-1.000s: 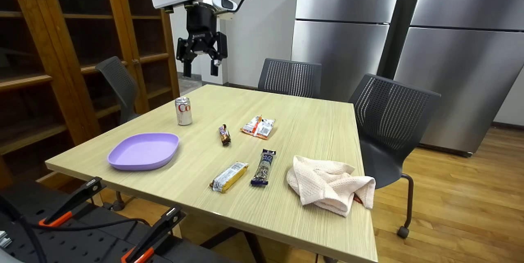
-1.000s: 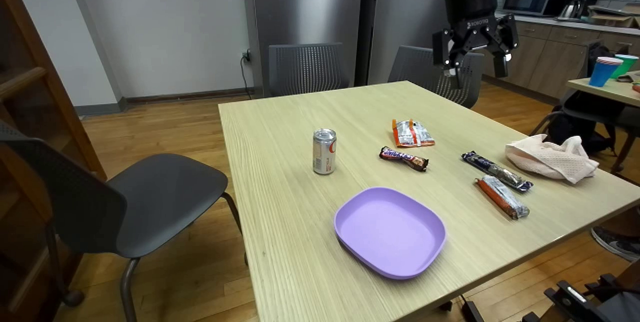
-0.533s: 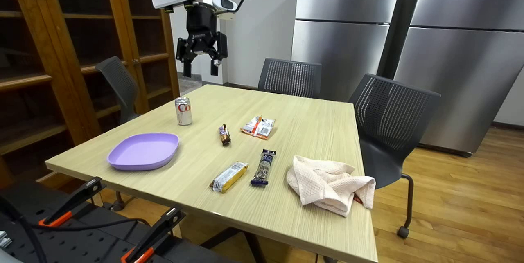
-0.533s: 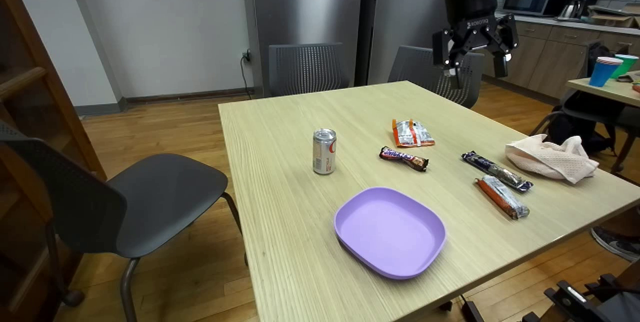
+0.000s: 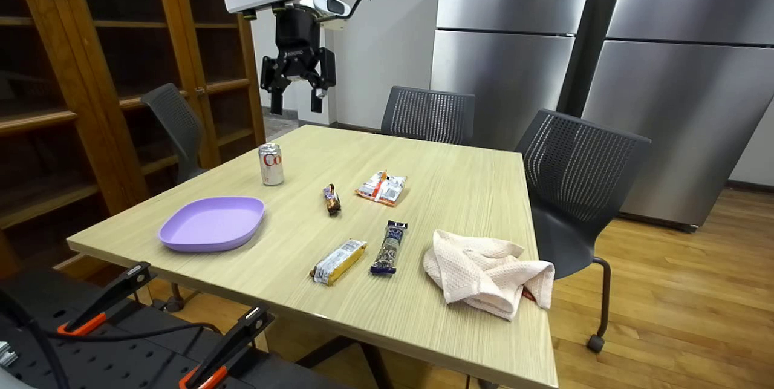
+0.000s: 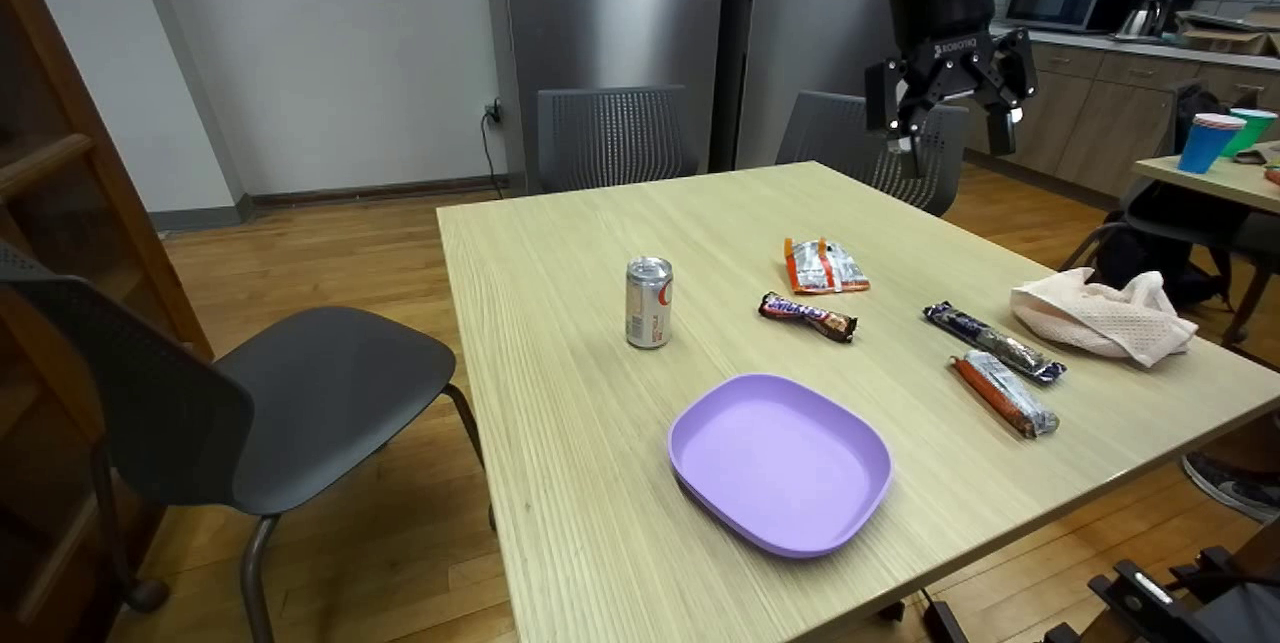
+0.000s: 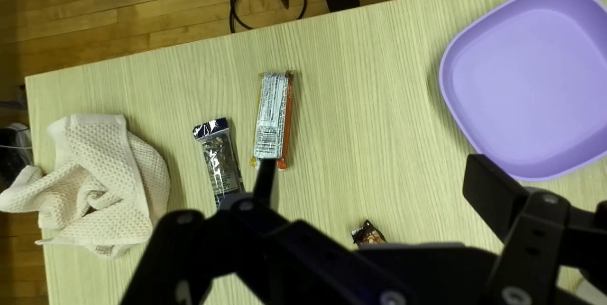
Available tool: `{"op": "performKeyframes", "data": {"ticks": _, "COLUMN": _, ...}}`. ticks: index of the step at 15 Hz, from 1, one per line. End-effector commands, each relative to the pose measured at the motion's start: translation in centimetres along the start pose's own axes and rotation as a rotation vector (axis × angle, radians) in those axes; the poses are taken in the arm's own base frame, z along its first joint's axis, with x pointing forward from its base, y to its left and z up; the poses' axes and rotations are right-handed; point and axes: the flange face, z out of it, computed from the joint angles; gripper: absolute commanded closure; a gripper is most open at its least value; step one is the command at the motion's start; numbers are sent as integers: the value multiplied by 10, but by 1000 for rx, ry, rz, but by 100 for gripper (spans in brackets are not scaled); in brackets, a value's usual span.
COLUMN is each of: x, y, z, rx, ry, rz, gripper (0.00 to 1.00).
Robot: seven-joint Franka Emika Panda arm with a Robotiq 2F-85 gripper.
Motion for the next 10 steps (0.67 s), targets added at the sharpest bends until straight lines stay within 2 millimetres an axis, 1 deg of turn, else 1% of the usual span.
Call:
{"op": "performKeyframes", "data": {"ticks": 1, "x": 5, "y": -8, "z": -1, "rx": 7, "ry": 6, "rz": 27, "gripper": 0}}
{"op": "performKeyframes", "data": {"ticks": 4, "x": 13, "y": -14, "z": 2, "rx": 5, "ry": 16, "rz": 25, "gripper": 0}}
{"op": "performKeyframes", "data": {"ticks": 10, "x": 36, "y": -24, "z": 12, "rx": -13, "ry": 50, "rz": 10, "gripper": 0}}
